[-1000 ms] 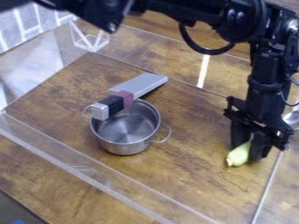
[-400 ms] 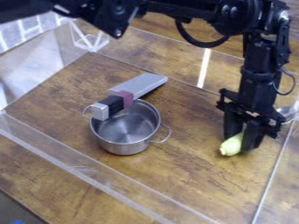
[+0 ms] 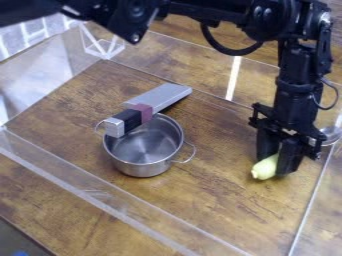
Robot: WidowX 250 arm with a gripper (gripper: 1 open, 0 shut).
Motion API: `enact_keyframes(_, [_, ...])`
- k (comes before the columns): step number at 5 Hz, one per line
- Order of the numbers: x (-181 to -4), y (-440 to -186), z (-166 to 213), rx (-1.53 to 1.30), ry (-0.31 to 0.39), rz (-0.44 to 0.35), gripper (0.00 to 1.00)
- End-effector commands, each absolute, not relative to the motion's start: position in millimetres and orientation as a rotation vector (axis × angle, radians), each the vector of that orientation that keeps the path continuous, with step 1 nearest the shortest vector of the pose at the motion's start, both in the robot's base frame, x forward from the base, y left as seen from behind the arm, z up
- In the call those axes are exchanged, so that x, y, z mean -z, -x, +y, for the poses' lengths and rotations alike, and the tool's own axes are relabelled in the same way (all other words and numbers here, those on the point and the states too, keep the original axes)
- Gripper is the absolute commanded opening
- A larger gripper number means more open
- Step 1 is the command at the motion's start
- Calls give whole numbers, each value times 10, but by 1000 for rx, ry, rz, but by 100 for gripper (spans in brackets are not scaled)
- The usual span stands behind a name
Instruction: Put the spoon into the silver pot
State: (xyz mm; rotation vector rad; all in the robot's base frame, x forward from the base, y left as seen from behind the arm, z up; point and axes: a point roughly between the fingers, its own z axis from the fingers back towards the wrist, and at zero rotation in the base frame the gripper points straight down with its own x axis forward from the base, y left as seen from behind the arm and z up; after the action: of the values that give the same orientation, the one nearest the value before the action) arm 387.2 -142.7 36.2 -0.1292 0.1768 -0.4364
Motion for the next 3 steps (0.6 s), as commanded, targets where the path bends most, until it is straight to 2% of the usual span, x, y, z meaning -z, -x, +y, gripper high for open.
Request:
enact_keyframes(1, [-740,-3950,-1633,429,147,82,0])
enact_keyframes(3, [-606,-3900,-1542,401,165,114,0])
